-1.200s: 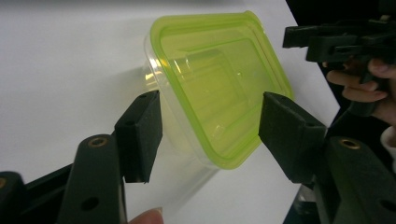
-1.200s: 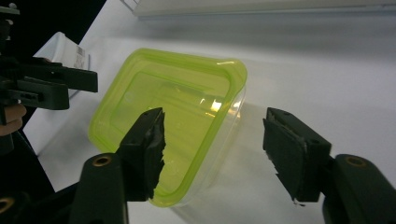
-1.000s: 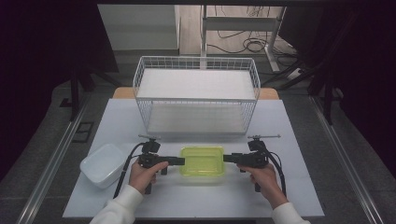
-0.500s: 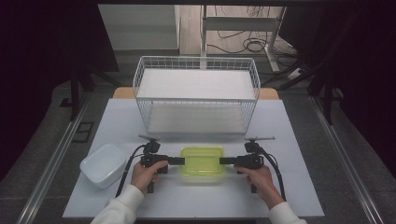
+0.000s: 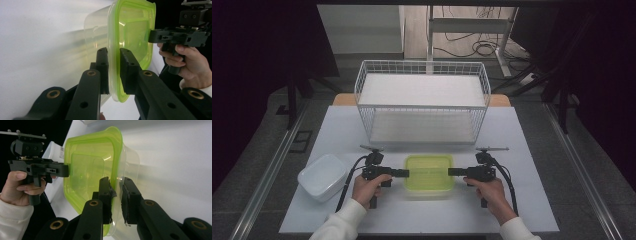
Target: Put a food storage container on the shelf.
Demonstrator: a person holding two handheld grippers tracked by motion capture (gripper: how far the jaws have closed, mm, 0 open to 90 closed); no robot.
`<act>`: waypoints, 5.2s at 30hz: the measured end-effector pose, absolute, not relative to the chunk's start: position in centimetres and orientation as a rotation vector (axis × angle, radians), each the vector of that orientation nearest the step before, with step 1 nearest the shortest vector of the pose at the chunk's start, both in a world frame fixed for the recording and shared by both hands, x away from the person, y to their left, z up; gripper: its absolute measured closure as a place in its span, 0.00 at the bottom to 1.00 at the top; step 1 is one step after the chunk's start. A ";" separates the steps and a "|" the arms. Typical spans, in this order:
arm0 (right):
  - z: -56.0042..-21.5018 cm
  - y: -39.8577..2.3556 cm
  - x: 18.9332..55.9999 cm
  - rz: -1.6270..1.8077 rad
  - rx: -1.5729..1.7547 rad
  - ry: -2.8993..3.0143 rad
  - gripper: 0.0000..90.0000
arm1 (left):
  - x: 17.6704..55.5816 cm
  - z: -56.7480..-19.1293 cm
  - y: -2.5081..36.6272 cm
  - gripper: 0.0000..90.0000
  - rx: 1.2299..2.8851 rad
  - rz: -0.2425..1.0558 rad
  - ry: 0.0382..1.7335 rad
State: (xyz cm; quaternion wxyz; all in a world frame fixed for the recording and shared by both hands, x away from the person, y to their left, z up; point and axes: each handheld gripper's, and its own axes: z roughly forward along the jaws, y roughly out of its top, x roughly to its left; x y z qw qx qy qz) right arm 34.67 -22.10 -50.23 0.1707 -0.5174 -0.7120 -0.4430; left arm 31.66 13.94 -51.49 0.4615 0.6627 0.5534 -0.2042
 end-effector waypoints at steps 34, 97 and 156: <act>-43.9 -22.5 32.7 -1.506 -1.312 -2.157 0.87 | 29.4 -44.8 13.8 0.88 1.654 -0.302 1.197; -28.5 -20.2 43.8 -1.698 -1.237 -2.220 0.87 | 41.6 -30.2 16.0 0.90 1.584 -0.205 1.176; -31.4 -17.3 50.6 -1.556 -1.653 -2.084 0.39 | 48.9 -33.7 15.2 0.44 1.538 -0.105 1.354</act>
